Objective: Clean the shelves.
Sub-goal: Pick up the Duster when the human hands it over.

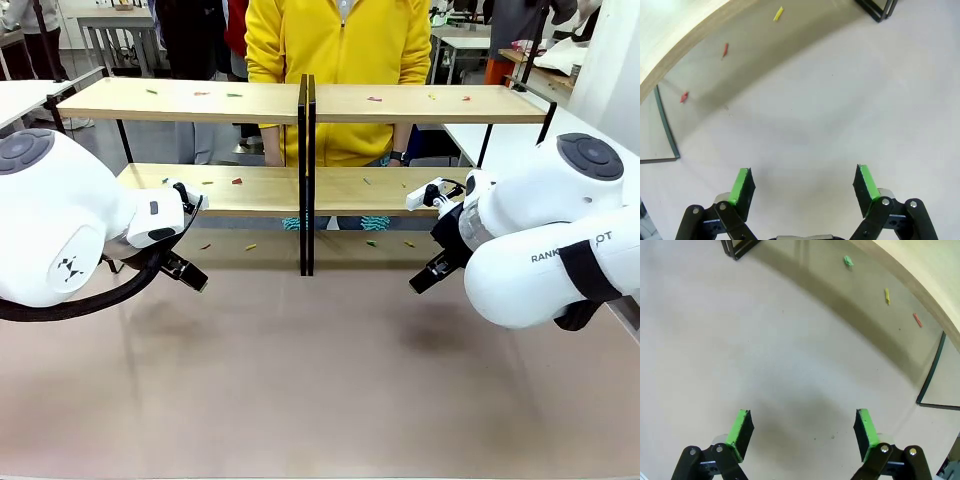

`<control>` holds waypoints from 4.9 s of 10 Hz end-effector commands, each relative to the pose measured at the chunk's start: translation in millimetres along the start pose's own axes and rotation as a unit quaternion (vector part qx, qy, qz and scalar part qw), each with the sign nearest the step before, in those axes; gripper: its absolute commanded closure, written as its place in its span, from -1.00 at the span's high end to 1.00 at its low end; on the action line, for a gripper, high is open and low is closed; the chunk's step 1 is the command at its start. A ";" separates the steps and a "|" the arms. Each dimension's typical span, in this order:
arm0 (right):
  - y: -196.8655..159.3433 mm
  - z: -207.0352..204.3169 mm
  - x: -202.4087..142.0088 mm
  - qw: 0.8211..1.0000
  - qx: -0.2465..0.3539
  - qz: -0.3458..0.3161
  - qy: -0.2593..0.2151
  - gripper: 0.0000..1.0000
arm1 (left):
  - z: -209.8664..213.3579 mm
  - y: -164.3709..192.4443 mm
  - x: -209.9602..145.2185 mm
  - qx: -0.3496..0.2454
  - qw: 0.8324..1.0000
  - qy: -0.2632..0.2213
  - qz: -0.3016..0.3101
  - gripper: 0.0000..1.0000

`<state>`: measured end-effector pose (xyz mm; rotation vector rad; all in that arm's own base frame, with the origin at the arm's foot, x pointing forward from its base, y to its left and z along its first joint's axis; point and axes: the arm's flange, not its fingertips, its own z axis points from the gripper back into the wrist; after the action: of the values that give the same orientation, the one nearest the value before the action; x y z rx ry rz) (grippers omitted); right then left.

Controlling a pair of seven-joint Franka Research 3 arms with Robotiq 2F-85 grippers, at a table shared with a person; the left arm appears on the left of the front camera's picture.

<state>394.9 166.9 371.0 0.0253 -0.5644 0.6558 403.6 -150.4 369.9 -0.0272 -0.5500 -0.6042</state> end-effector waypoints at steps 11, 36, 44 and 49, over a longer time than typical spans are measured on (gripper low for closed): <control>28.7 307.9 -2.2 0.962 -0.143 -0.138 -0.187 1.00 | 307.2 -13.4 -94.2 -0.013 0.961 -0.276 0.025 1.00; 16.6 304.2 66.6 0.969 -0.094 -0.190 -0.129 1.00 | 348.1 -16.1 18.6 0.020 0.946 -0.305 0.104 1.00; 46.7 315.0 93.9 0.964 -0.110 -0.207 -0.122 1.00 | 351.8 -20.7 26.8 0.020 0.947 -0.307 0.095 1.00; 89.0 357.0 72.8 0.970 -0.101 -0.134 -0.175 1.00 | 351.8 -20.7 26.8 0.020 0.947 -0.307 0.095 1.00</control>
<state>228.5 217.9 698.3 0.0390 -0.9301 0.2754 241.0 -118.0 682.5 -0.2313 -1.1516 -0.3843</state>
